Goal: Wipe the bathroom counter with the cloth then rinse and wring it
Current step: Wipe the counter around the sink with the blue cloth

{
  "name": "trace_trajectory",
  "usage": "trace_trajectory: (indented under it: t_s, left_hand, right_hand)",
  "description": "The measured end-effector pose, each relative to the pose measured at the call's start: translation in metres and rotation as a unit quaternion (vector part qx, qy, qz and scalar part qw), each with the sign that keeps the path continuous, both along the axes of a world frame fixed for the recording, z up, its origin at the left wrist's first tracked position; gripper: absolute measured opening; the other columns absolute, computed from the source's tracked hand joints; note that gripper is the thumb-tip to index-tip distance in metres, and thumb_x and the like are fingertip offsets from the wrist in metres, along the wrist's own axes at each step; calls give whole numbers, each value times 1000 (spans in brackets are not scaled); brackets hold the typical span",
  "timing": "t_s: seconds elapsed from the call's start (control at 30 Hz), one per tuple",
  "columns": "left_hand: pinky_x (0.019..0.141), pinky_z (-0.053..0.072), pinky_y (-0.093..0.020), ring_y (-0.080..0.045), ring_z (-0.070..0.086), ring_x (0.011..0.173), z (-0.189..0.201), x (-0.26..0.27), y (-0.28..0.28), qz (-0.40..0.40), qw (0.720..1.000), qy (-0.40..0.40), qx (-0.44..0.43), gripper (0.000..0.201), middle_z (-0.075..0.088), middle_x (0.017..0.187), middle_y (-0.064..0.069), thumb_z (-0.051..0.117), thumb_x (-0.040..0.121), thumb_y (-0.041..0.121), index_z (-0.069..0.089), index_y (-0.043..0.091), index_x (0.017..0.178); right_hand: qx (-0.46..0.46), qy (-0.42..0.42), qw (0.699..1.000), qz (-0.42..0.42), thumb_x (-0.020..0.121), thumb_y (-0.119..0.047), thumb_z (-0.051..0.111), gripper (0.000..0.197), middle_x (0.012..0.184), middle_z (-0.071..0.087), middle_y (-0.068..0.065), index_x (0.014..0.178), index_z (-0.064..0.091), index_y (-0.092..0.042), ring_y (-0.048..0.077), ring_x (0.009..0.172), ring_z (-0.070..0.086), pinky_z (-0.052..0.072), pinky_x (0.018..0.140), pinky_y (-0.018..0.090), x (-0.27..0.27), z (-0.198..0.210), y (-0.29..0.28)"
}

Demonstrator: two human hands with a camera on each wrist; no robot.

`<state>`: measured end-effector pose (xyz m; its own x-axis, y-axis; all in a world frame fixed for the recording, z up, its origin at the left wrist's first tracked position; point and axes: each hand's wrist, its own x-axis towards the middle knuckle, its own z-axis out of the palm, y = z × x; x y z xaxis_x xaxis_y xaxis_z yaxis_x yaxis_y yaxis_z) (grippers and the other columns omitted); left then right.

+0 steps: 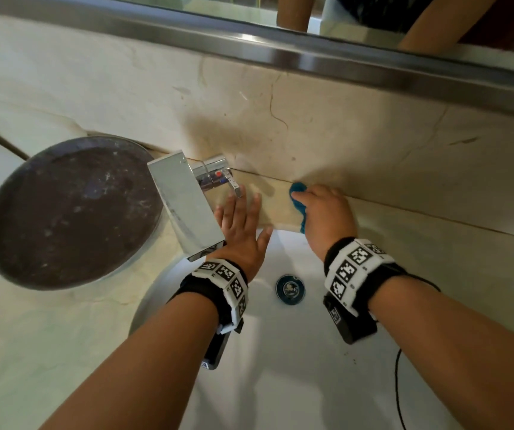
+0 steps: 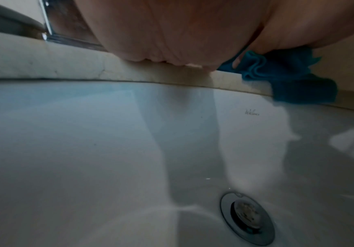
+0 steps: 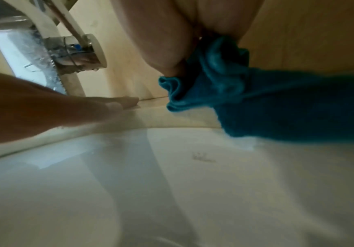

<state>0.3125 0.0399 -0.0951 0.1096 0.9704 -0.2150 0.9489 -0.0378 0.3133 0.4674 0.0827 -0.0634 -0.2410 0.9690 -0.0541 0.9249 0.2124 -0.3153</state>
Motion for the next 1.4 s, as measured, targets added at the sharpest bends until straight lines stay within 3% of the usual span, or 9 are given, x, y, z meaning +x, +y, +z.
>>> trace_trajectory:
  t_s: [0.1,0.27,0.47,0.6,0.73,0.83,1.0,1.17,1.4]
  left_hand:
    - [96,-33,-21,-19,-28,140,3,-3,-2,-9,1000,-3,-10,62,-29,153,-4,20,101,39,-18,21,146]
    - [106,-27,-29,-17,-29,140,0,-4,-3,-1,999,-1,-33,66,-30,153,-2,20,100,43,-21,22,147]
    - [108,-24,-33,-20,-31,139,2,-3,-2,-9,999,-3,-49,67,-32,152,-4,22,100,43,-22,23,146]
    - [109,-23,-33,-20,-30,139,5,-2,-3,-7,999,12,-46,67,-31,152,-5,21,100,43,-23,21,145]
    - [110,-22,-35,-20,-30,139,4,0,-3,-4,998,38,-48,68,-31,152,-6,18,100,45,-23,17,145]
    - [109,-22,-34,-21,-30,139,1,2,-3,3,998,45,-42,68,-31,152,-5,18,99,46,-24,18,145]
    - [111,-21,-36,-22,-28,141,0,0,-3,-1,999,39,-29,66,-28,154,-5,19,99,45,-21,20,146]
    - [108,-21,-33,-20,-24,142,5,10,0,54,998,-16,-21,58,-19,157,-1,19,100,43,-10,29,149]
    - [110,-21,-44,-27,-27,141,2,21,10,75,997,16,-32,57,-26,154,-4,10,99,46,-15,28,148]
  right_hand:
    - [-8,56,997,61,84,6,48,52,133,55,10,132,53,-13,31,120,48,35,105,34,-23,1,12]
    - [-25,-24,993,110,95,-8,42,57,155,23,-2,147,26,-23,20,137,28,18,114,27,-19,-10,0]
    - [-24,-117,990,80,99,-19,28,55,158,11,0,150,7,-18,19,131,34,28,107,31,3,-9,-6]
    - [-37,-59,997,39,94,-9,38,62,157,17,-7,149,16,-27,21,116,37,32,101,28,-7,-6,-8]
    - [-42,-34,994,96,92,-4,43,65,156,19,-12,146,23,-33,18,109,35,32,98,27,-17,-7,-14]
    - [-46,-34,994,92,91,-2,41,66,155,20,-13,146,25,-34,17,105,35,33,98,28,-12,-7,-10]
    - [-46,-59,997,-13,90,-1,43,63,154,27,-6,145,30,-29,31,120,39,33,105,36,24,2,-11]
    - [-76,-63,993,-58,90,-2,42,62,154,26,-6,144,30,-30,33,124,36,32,107,37,28,5,-12]
    - [-68,-74,995,29,93,-9,37,60,157,16,-8,146,23,-34,29,116,36,33,102,31,-8,2,-7]
